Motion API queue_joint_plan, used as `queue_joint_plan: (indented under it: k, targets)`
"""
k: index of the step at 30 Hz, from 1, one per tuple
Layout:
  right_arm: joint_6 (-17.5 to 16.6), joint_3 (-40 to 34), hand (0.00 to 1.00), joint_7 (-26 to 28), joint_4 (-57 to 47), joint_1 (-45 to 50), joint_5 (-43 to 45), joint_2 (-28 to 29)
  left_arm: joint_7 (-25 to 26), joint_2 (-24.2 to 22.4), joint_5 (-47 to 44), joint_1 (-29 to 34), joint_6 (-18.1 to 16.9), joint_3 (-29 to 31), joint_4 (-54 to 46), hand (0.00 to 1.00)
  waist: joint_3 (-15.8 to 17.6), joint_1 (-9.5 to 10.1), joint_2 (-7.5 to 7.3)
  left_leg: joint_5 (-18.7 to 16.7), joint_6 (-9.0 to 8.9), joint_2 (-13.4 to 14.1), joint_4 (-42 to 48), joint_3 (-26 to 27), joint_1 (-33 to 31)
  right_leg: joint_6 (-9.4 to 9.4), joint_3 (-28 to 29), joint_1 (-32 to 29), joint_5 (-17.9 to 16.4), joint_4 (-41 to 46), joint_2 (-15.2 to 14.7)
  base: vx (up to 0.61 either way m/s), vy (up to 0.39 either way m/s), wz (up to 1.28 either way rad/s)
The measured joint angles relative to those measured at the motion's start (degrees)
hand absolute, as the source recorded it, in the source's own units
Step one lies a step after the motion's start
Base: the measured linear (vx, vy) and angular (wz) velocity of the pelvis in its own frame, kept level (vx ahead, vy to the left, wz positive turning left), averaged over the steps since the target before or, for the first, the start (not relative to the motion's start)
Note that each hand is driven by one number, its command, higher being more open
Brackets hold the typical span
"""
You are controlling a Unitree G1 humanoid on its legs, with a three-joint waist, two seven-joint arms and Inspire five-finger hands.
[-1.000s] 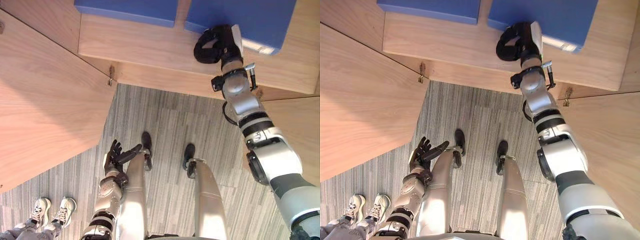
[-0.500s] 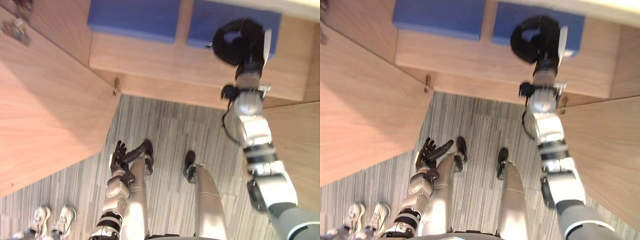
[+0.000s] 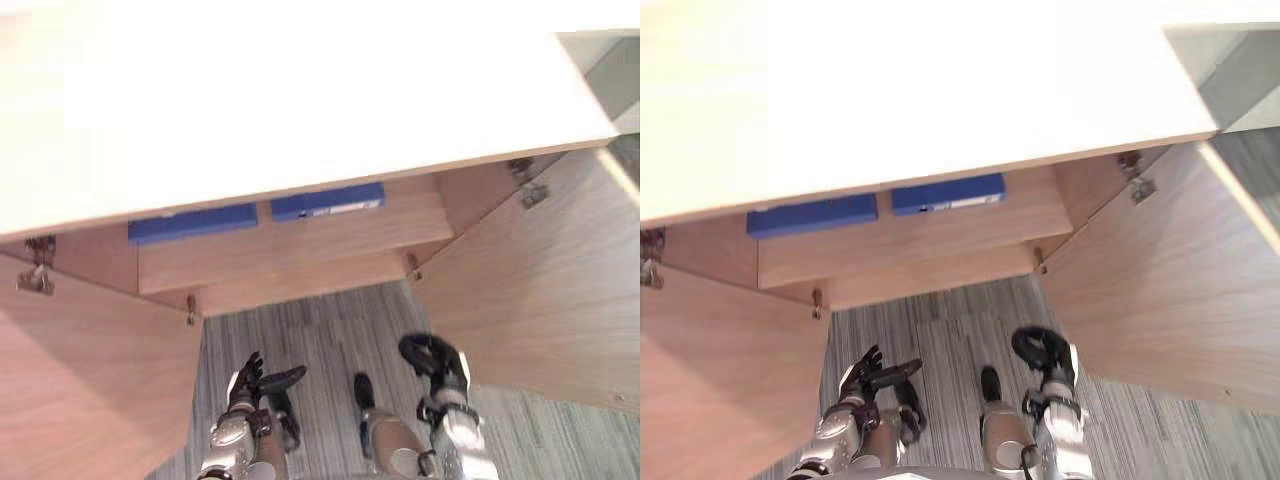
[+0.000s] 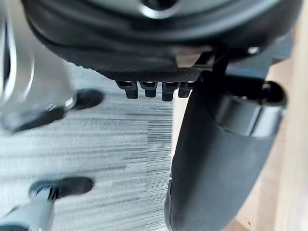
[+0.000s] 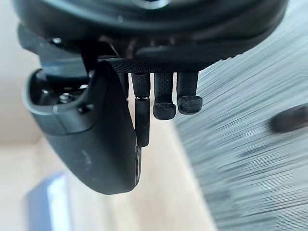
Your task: Walk over to the cabinet, pick up the folder, carry it to the office cabinet, place the folder inside the office cabinet, then close the office cabinet door
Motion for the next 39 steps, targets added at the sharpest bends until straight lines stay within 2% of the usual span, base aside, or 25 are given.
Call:
queue_joint_plan:
  k: [4, 6, 10, 13, 16, 18, 22, 24, 25, 26, 28, 31, 36, 39]
  targets:
    - [0.57, -6.69, 1.0, 0.24, 7.19, 0.54, 0.78, 0.97, -0.09, 1.18, 2.48, 0.66, 0.28, 1.62, 3.19, 1.0, -3.0, -1.2, -0.03, 0.25, -0.34, -0.73, -2.59, 2.61, 4.22, 0.03, 3.12, 2.23, 1.01, -1.97, -0.02, 0.01, 0.021, -0.39]
    - [0.69, -9.77, 1.0, 0.23, 8.2, 0.61, 2.25, 0.96, -0.47, 1.23, 3.57, 0.91, 0.61, 1.63, 3.77, 1.0, -3.32, -1.27, -0.18, 0.3, -0.43, -1.17, -3.53, 4.1, 5.72, 0.18, 4.84, 2.35, 1.44, -2.27, -0.1, -0.06, 0.042, -0.47]
    - [0.75, -17.51, 1.0, -0.87, 7.26, 0.06, 5.42, 0.88, -1.41, 0.71, 4.5, 2.93, 0.64, 2.88, 3.74, 1.0, -3.62, -1.5, -0.3, 0.06, -1.0, -2.3, -5.78, 7.82, 8.79, 0.53, 8.88, 2.5, 2.35, -2.98, -0.27, -0.07, 0.043, -0.55]
    - [0.82, -23.54, 1.0, -3.06, 1.18, -0.05, 7.96, 0.59, -1.41, -0.13, 4.51, 5.14, 0.62, 4.81, 3.65, 1.0, -3.99, -2.22, -0.3, 0.0, -1.17, -3.25, -7.43, 10.72, 10.8, -0.15, 11.76, 2.3, 2.04, -3.21, -0.33, -0.05, 0.018, -0.48]
    - [0.73, -27.96, 1.0, -4.82, -3.25, -1.0, 9.04, -2.24, -1.46, -0.14, 4.67, 6.75, 0.61, 5.57, 3.58, 1.0, -4.8, -2.93, -0.28, -0.3, -1.35, -3.78, -7.98, 12.57, 11.45, -0.53, 13.45, 1.87, 2.13, -3.39, -0.35, 0.01, -0.009, -0.35]
    - [0.69, -29.96, 1.0, -5.36, -3.45, -4.32, 9.17, -6.6, -1.54, 0.15, 5.15, 7.64, 0.41, 5.58, 3.44, 1.0, -4.96, -3.15, -0.14, -1.23, -1.48, -3.81, -7.38, 14.55, 11.81, -0.79, 15.21, 1.43, 2.36, -3.52, -0.14, 0.04, -0.019, -0.43]
    - [0.4, -28.84, 1.0, -4.31, -2.42, -11.94, 9.34, -14.57, -2.11, 0.91, 5.55, 8.36, 0.25, 5.49, 3.48, 1.0, -4.55, -3.71, 0.63, -3.54, -1.46, -3.67, -4.56, 15.63, 10.7, 0.16, 18.28, -0.05, 3.52, -3.83, 0.1, 0.06, -0.017, -0.47]
    - [-0.32, -26.06, 1.0, -2.73, -0.11, -16.1, 9.53, -19.65, -2.54, 1.2, 5.55, 8.33, -0.03, 5.34, 3.44, 1.0, -3.88, -3.67, 1.72, -4.92, -0.62, -3.24, -2.18, 15.32, 9.58, 0.22, 18.73, -0.77, 4.32, -4.32, 0.14, 0.07, -0.003, -0.45]
    - [-0.61, -23.34, 1.0, -1.63, 1.62, -19.58, 9.5, -23.4, -2.78, 1.29, 5.55, 8.3, -0.31, 5.27, 3.45, 1.0, -3.12, -3.42, 3.0, -6.05, -0.15, -3.12, -0.88, 14.68, 8.92, 0.32, 19.14, -1.13, 5.19, -4.91, 0.21, 0.07, 0.008, -0.48]
    - [-0.64, -22.01, 1.0, -1.15, 2.4, -20.97, 9.49, -24.75, -2.81, 1.31, 5.55, 8.3, -0.41, 5.21, 3.45, 1.0, -2.78, -3.25, 3.58, -6.37, 0.08, -3.12, -0.58, 14.65, 8.77, 0.36, 19.2, -1.42, 5.5, -5.0, 0.27, 0.08, 0.02, -0.59]
    - [-0.66, -16.75, 1.0, 0.65, 5.15, -25.51, 9.35, -29.31, -2.92, 1.57, 5.55, 7.93, -0.74, 3.67, 3.44, 1.0, -1.41, -2.63, 6.01, -7.46, 0.83, -3.2, 0.34, 14.49, 8.02, 0.71, 19.22, -2.48, 6.31, -5.06, 0.37, 0.05, 0.032, -0.42]
    - [-0.74, -14.86, 1.0, 0.87, 8.39, -28.71, 9.16, -30.81, -3.12, 1.62, 5.51, 7.59, -1.28, 2.6, 3.18, 1.0, -0.49, -2.55, 7.79, -7.85, 1.0, -3.35, 0.46, 14.06, 7.53, 0.88, 19.17, -3.13, 6.43, -5.05, 0.1, 0.03, 0.025, -0.11]
    - [-0.55, -12.03, 1.0, 0.51, 8.33, -28.8, 9.18, -31.78, -3.2, 1.41, 5.51, 7.36, -1.81, 0.96, 2.14, 1.0, -0.22, -3.0, 8.15, -7.88, 0.95, -3.53, 0.86, 12.64, 6.17, 1.17, 17.89, -4.15, 6.61, -5.08, -0.23, 0.01, 0.002, 0.03]
    - [0.0, -11.69, 1.0, -0.55, 0.35, -22.76, 9.18, -31.3, -3.18, 1.13, 5.52, 6.73, -1.99, 1.04, 1.12, 1.0, -0.02, -3.34, 8.29, -7.86, 0.95, -3.53, 1.54, 10.53, 4.94, 1.52, 16.57, -4.21, 6.83, -5.71, -0.64, 0.0, -0.006, 0.19]
